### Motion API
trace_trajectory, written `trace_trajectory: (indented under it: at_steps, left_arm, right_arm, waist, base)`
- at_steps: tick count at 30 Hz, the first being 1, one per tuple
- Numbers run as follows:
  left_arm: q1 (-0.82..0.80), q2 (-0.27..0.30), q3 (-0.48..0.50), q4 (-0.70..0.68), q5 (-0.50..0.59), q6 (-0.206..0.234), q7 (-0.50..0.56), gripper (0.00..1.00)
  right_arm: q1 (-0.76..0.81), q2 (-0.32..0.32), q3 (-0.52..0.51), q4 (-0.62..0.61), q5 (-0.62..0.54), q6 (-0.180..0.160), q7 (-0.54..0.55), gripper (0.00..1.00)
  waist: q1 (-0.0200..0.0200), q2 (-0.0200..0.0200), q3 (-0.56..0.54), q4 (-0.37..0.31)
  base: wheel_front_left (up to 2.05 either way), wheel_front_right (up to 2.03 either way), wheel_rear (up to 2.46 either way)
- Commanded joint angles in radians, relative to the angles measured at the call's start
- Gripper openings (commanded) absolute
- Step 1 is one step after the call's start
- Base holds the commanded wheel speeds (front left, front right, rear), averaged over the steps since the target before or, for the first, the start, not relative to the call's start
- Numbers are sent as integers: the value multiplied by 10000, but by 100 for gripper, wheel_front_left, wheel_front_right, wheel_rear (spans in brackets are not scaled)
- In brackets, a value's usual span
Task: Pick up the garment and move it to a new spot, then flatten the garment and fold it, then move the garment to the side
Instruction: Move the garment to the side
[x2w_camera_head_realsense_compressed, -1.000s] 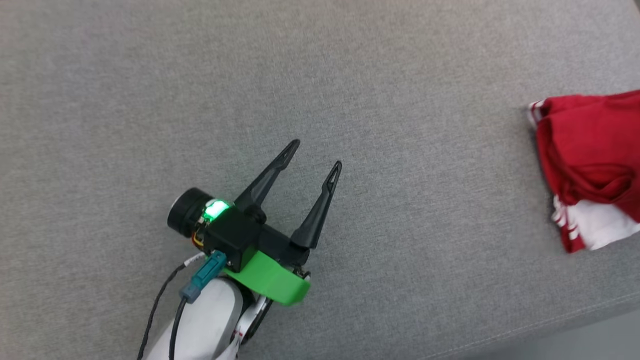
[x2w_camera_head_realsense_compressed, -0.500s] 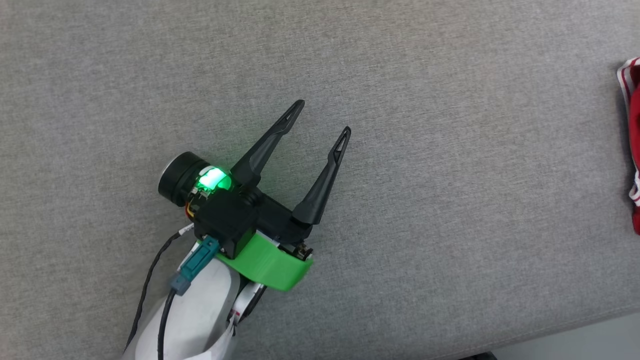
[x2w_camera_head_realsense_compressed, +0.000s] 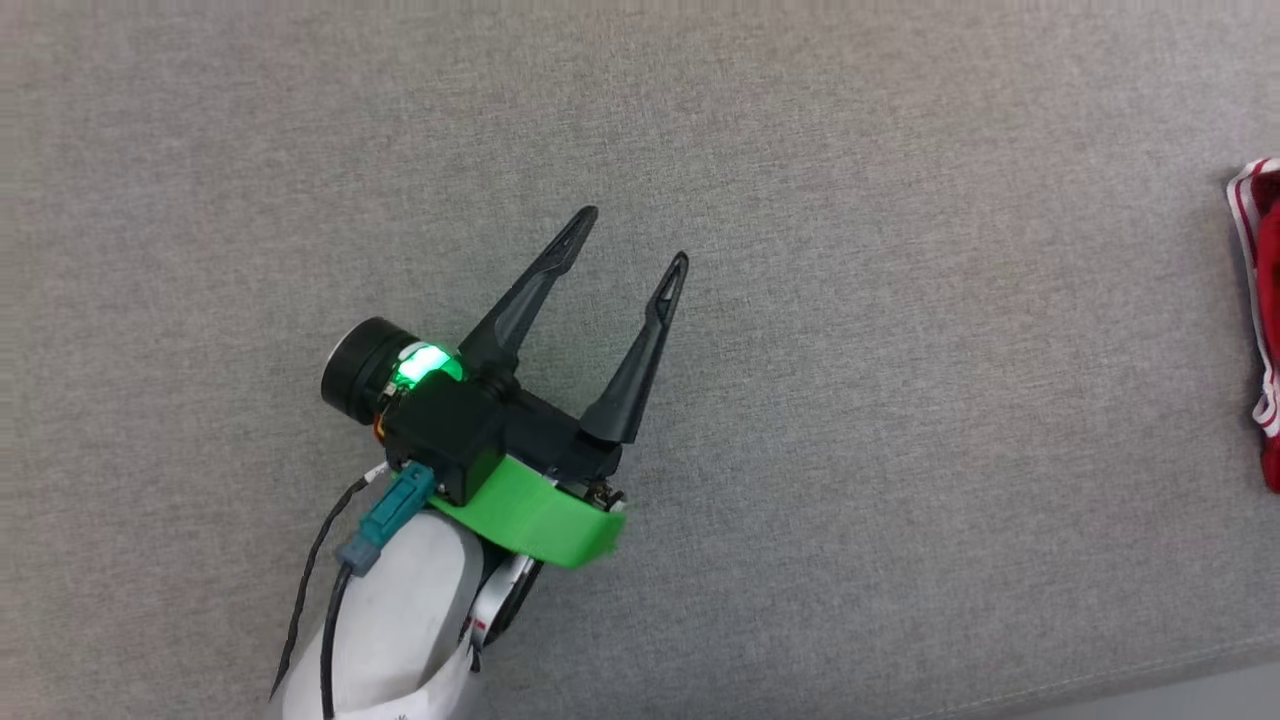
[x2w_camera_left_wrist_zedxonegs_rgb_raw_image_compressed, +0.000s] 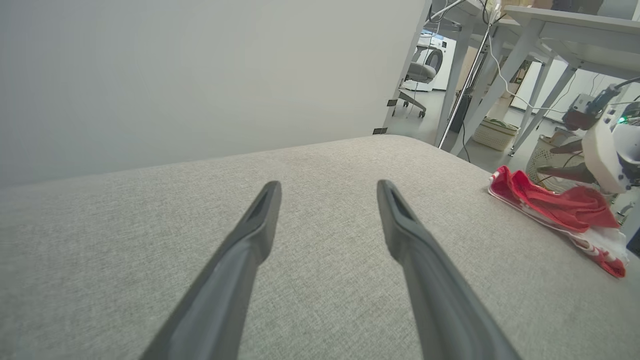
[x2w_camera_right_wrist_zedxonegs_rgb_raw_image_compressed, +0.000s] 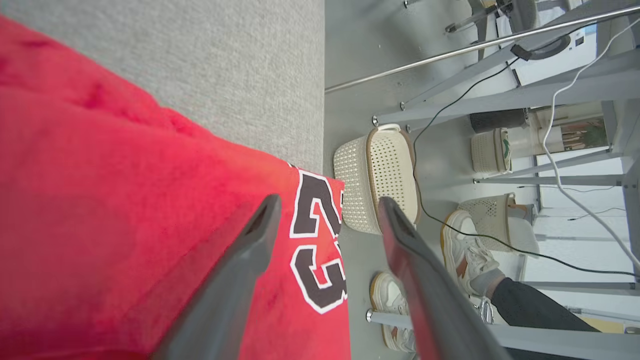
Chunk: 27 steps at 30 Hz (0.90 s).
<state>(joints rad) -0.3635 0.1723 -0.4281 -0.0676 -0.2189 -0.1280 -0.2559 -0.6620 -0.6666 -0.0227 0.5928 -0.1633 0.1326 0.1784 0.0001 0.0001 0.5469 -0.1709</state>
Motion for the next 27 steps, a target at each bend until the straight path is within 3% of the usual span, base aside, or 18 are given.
trace_trajectory:
  at_steps: [1,7,12,19,27]
  left_arm:
    - [232,-104,176,110,-91,-27,-59,100]
    - [846,-269,854,505,-153,-27,-59,100]
    - [1352,-496,1547,766,-173,-24,-59,100]
    - [1989,-805,2394,1213,-278,-23,-59,100]
    - [2544,-1027,2886,1572,-274,-23,-59,100]
  right_arm:
    - [-86,142,123,-230,104,-19,-90,100]
    - [93,201,884,-1020,497,-19,-393,100]
    - [225,780,1182,-1910,1514,-19,-690,100]
    - [1143,1924,822,-3404,2765,-19,-1289,100]
    - [3172,3721,-87,-4917,3067,-19,-2001,100]
  waist:
    - [-1,-1,-840,200]
    - [-1,-1,-2158,470]
    - [-1,-1,-3049,797]
    - [-1,-1,-3935,1313]
    - [-1,-1,-4549,1728]
  base:
    - [0,0,0]
    - [0,0,0]
    - [0,0,0]
    - [0,0,0]
    - [0,0,0]
